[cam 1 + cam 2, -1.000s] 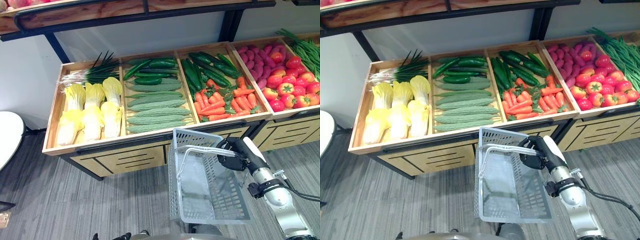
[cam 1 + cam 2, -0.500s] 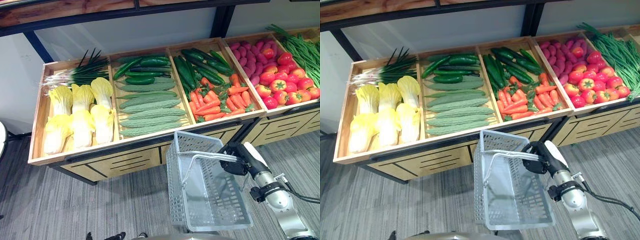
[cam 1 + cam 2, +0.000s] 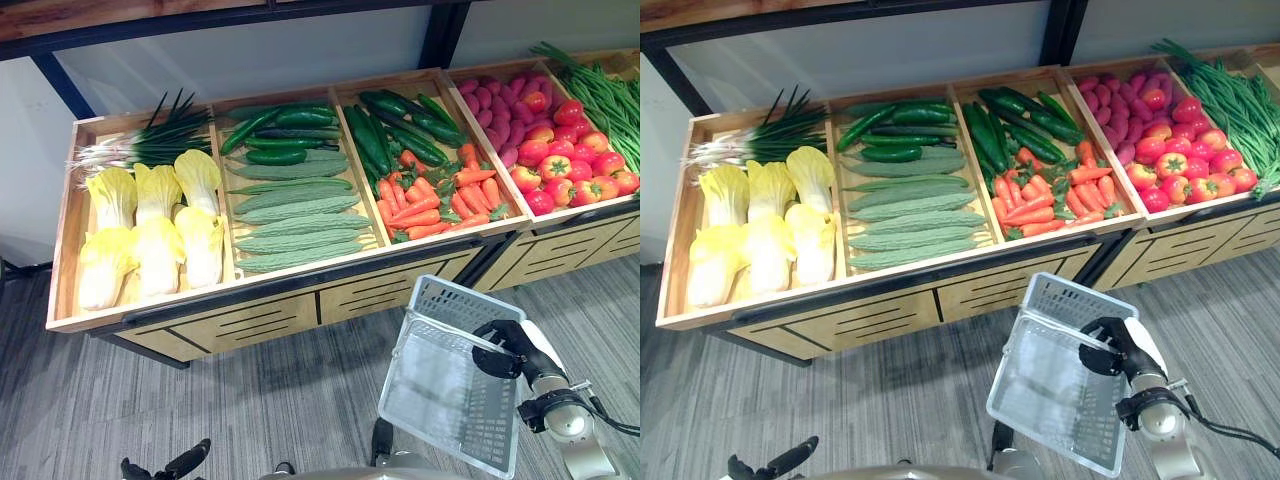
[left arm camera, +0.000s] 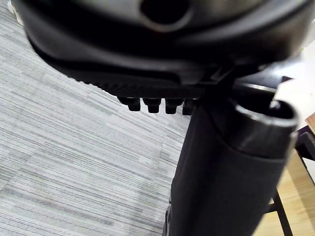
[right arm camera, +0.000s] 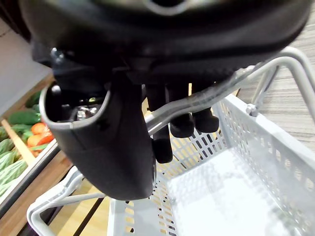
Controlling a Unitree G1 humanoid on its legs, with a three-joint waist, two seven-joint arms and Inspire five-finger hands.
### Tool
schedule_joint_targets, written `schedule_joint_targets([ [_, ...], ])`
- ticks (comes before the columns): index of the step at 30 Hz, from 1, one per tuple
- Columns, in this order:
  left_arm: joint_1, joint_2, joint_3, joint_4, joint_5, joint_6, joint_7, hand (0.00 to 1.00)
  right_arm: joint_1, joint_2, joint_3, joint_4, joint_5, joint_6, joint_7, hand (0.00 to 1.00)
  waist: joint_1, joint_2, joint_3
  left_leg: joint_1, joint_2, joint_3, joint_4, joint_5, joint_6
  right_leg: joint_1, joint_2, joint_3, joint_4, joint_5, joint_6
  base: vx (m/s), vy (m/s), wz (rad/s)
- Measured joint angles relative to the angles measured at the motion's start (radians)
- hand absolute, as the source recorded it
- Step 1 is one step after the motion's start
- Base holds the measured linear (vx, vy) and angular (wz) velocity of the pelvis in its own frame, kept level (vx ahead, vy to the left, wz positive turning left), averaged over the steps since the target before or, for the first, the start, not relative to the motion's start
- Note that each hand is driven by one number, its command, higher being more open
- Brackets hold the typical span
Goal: Pick vegetable in the basket
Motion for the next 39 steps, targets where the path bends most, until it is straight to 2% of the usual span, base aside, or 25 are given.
schedule_joint_targets([
  [9, -0.011, 0.000, -0.001, -0.005, 0.022, 0.000, 0.002, 1.00, 0.000, 0.063, -0.034, 0.099, 0.004, 0.002, -0.067, 0.00, 0.001, -0.028, -0.012, 0.012, -0.006, 0.001, 0.004, -0.004, 0.003, 0.013, -0.006, 0.004, -0.001, 0.003, 0.004, -0.04, 0.012, -0.01],
  [21, -0.011, -0.011, -0.001, 0.009, 0.022, 0.000, 0.009, 1.00, -0.004, 0.150, -0.162, 0.360, 0.015, 0.003, -0.250, 0.00, 0.003, -0.011, -0.020, 0.026, -0.012, -0.008, 0.000, -0.004, 0.005, 0.033, -0.014, -0.004, -0.001, 0.002, 0.008, -0.03, 0.008, 0.01],
  [34, -0.013, -0.011, 0.000, 0.026, 0.022, -0.007, 0.015, 1.00, -0.003, 0.203, -0.280, 0.448, 0.054, 0.002, -0.324, 0.00, 0.000, 0.001, -0.027, 0.041, -0.018, -0.025, 0.006, -0.004, 0.008, 0.061, -0.023, -0.021, 0.001, -0.003, 0.013, -0.03, 0.008, 0.04],
  [36, -0.012, -0.012, 0.000, 0.026, 0.022, -0.007, 0.016, 1.00, -0.004, 0.210, -0.302, 0.459, 0.056, 0.002, -0.327, 0.00, -0.001, 0.012, -0.017, 0.037, 0.001, -0.025, 0.058, -0.037, 0.005, 0.061, -0.020, -0.023, 0.053, -0.040, 0.012, 0.00, -0.008, 0.04],
  [39, 0.004, -0.010, 0.003, 0.025, 0.022, -0.007, 0.018, 1.00, 0.015, 0.212, -0.312, 0.459, 0.056, -0.003, -0.342, 0.00, -0.002, 0.036, -0.001, 0.013, 0.060, -0.018, 0.233, -0.122, -0.024, 0.026, -0.013, -0.011, 0.226, -0.165, 0.011, 0.03, -0.018, -0.08],
])
